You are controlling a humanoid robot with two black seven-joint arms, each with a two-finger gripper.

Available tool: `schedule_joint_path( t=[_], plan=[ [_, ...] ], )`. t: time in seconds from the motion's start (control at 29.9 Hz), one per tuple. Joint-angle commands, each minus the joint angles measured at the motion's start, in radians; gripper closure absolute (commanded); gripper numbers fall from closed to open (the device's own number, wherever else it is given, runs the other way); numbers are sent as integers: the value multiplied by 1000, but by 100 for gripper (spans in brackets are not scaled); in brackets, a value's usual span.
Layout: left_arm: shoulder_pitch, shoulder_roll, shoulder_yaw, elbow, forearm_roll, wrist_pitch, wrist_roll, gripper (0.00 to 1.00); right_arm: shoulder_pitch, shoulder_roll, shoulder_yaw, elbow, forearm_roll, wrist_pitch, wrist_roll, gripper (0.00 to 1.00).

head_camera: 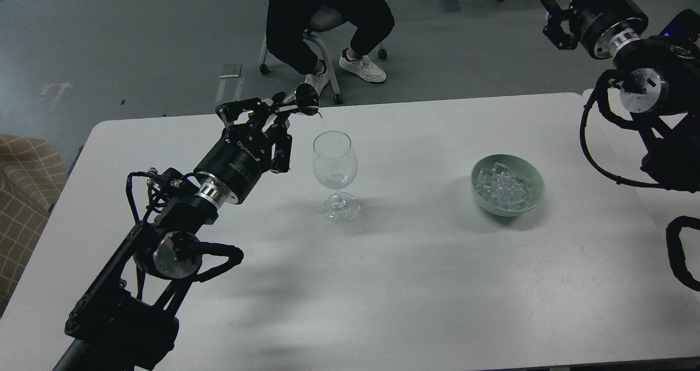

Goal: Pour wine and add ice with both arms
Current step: 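Tilt the jigger with the left gripper to pour into the glass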

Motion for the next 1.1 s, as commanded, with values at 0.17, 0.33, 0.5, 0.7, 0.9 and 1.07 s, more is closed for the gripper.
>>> schedule_joint_path(
  t=[0.17, 0.33, 0.5, 0.7, 0.9, 1.07],
  plan=[
    [-10, 2, 0, 2, 21, -11, -1, 100, 0, 0, 1, 0, 0, 0, 0, 0],
    [-20, 18, 0, 2, 49, -20, -1, 100, -2, -11, 2, 2, 0, 2, 0, 0],
    [-18, 21, 0, 2, 83, -33, -1, 100, -2, -11, 5, 2, 0, 2, 0, 0],
    [-21, 27, 2, 0, 100, -36, -1, 100, -2, -11, 7, 3, 0, 2, 0, 0],
    [-21, 32, 2, -3, 164, -62, -1, 100, -2, -9, 7, 3, 0, 2, 0, 0],
    [-26, 36, 0, -3, 182, -65, -1, 100, -2, -11, 8, 2, 0, 2, 0, 0]
  ],
)
